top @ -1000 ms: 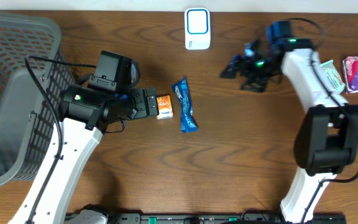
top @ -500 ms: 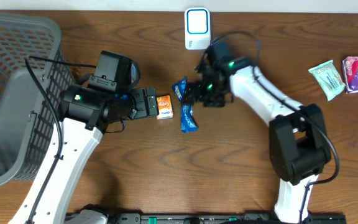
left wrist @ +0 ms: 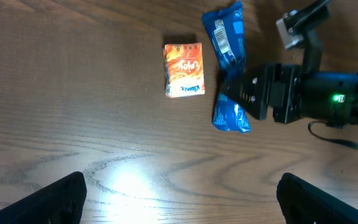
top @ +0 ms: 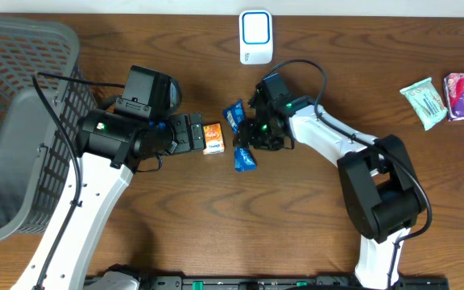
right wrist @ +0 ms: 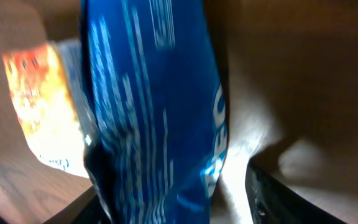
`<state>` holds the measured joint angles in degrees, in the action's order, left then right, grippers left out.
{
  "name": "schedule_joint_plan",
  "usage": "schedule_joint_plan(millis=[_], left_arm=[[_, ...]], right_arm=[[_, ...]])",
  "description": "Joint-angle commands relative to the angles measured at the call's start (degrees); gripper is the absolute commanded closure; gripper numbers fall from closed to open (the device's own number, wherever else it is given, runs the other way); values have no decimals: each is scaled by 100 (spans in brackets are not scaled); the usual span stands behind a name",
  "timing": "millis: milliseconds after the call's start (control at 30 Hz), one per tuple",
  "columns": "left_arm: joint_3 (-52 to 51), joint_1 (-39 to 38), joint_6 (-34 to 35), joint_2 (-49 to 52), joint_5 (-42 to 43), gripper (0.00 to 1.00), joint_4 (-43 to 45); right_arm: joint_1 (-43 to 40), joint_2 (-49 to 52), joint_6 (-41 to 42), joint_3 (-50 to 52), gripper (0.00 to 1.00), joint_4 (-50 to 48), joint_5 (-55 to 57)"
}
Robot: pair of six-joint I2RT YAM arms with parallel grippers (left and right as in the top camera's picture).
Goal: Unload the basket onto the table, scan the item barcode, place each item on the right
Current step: 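Reach the right gripper to the blue Oreo packet and grasp it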
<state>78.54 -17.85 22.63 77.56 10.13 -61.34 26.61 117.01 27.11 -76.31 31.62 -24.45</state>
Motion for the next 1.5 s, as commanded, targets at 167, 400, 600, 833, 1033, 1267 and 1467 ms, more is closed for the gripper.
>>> schedule_joint_plan(millis=[167,400,600,833,1033,1267,1467], left_arm=[[33,20,-11,-9,-72,2,-13],[33,20,-11,-9,-74,2,-13],[33,20,-11,-9,-74,2,-13],[33,20,-11,-9,-74,2,-13],[33,20,-11,-9,-74,2,-13],[33,20,-11,-9,-74,2,-13],[33,20,-11,-9,-74,2,-13]], right_arm=[[-216,-37,-146,74,44,-358,-356],[-9,313,11,74,87,-352,-354],[289,330,426,72,99,-345,-232],[328,17,673,-26,99,332,876],[310,-761,680,-350,99,1412,2865],[205,-1362,1414,-479,99,2643,5810],[111,-1034,2258,-415,99,3316,7372]])
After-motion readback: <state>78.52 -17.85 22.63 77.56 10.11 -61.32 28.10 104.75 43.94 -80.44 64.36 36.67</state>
